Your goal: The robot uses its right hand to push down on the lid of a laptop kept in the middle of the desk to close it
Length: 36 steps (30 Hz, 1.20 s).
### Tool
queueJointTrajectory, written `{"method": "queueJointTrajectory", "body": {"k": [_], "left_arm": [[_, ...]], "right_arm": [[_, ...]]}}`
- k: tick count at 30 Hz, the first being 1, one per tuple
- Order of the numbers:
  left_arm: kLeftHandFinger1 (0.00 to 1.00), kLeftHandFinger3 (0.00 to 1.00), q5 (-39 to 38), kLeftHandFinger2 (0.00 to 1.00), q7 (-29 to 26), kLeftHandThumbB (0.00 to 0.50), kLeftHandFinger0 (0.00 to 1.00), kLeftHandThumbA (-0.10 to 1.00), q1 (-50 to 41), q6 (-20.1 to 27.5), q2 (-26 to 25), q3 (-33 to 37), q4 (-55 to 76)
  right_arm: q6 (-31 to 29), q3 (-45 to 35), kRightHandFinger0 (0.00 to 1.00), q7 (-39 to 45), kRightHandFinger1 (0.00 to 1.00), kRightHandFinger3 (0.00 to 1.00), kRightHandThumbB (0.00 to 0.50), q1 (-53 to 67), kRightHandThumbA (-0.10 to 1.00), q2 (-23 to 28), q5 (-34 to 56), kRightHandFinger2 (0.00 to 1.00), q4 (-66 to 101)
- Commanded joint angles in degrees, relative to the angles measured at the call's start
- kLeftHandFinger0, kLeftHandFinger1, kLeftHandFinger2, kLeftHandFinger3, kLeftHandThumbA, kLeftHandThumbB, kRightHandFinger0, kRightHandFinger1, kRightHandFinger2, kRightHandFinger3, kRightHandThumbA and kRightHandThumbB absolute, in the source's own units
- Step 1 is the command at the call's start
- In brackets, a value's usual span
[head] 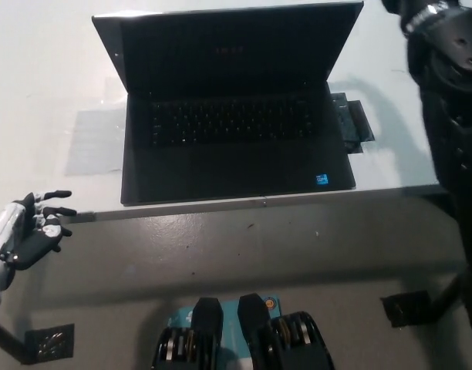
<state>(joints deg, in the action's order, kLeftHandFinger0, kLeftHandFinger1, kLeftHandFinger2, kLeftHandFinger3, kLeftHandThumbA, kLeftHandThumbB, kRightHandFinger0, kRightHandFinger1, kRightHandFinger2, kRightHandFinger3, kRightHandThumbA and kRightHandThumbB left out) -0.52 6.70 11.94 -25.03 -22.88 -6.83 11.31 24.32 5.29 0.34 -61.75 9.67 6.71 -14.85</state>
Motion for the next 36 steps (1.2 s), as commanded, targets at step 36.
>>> {"method": "queueJointTrajectory", "body": {"k": [36], "left_arm": [[0.5,0.73,1.4,0.62,2.0,0.016,0.4,0.05,2.8,-0.6,-2.7,0.9,1.2]], "right_arm": [[-2.8,-0.7,0.96,1.4,0.89,1.0,0.227,7.6,1.0,-4.2,-5.0,0.88,-12.2]]}}
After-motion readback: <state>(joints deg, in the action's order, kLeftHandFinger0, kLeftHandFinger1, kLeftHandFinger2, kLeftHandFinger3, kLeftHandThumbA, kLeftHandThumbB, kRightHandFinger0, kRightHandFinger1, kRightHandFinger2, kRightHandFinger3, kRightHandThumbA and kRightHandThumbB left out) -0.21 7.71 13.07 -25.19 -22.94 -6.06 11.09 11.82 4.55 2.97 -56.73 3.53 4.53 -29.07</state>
